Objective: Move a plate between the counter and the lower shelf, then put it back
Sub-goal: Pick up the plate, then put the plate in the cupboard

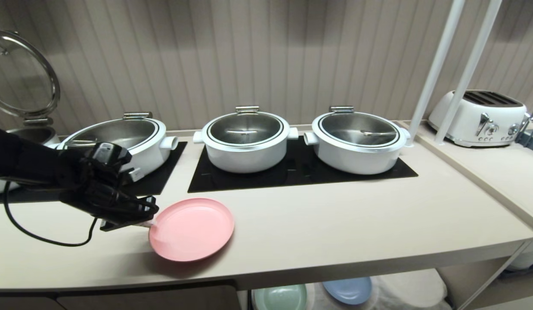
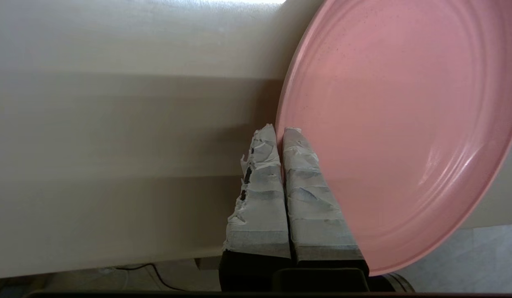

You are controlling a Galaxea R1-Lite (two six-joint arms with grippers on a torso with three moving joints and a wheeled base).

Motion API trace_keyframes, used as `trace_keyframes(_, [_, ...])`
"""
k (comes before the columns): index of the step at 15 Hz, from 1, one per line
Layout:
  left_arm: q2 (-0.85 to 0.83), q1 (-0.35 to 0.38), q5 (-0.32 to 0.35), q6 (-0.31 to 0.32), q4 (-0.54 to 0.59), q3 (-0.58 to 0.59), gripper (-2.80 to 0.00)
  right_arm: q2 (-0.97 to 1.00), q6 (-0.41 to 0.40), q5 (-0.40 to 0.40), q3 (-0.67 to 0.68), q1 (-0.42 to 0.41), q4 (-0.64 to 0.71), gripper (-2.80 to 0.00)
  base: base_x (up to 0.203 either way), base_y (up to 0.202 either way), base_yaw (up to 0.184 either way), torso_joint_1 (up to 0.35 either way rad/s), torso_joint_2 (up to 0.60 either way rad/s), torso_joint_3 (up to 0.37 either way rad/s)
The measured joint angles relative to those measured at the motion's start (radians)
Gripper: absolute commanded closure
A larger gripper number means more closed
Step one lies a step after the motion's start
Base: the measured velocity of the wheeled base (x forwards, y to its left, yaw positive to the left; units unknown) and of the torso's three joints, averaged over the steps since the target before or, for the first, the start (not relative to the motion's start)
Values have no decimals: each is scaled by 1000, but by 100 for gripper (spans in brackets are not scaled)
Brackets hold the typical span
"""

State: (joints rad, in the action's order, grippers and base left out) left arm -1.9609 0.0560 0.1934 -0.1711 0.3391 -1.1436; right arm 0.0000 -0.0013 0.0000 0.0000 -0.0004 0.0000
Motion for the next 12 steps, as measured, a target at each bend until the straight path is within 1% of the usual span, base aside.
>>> trace_keyframes(2, [67, 12, 28, -23, 0, 68, 0, 0, 0, 0, 0, 0, 0, 0, 0, 0, 0, 0, 0, 0])
trace_keyframes(4, [131, 33, 48, -29, -1, 143, 0, 0, 0, 0, 0, 0, 0, 0, 0, 0, 0, 0, 0, 0])
trace_keyframes(7, [215, 92, 87, -29, 0, 244, 0, 0, 0, 0, 0, 0, 0, 0, 0, 0, 0, 0, 0, 0])
trace_keyframes(9, [255, 132, 97, -30, 0, 290, 0, 0, 0, 0, 0, 0, 0, 0, 0, 0, 0, 0, 0, 0])
trace_keyframes(12, [304, 182, 152, -30, 1, 333, 0, 0, 0, 0, 0, 0, 0, 0, 0, 0, 0, 0, 0, 0])
